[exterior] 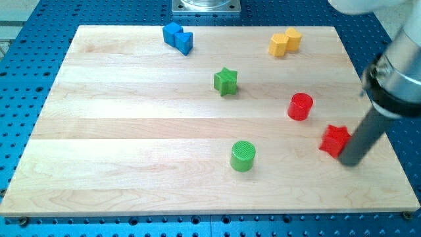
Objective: Push the red star bottom right to the red circle
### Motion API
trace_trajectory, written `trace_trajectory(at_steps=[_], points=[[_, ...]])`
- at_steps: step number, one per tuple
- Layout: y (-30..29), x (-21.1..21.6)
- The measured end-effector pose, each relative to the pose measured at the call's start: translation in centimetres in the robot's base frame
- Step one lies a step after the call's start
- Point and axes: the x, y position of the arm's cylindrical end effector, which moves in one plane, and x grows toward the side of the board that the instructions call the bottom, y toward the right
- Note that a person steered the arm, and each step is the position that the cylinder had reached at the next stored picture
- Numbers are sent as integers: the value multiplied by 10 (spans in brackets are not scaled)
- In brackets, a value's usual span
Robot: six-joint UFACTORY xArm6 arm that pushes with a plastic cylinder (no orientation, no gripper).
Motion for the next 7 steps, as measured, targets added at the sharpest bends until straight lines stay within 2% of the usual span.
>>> trace_trajectory(at_steps=[1, 3, 4, 6, 7], points=[[1, -40], [-5, 15], [-32, 13], [-28, -1], [-28, -25]])
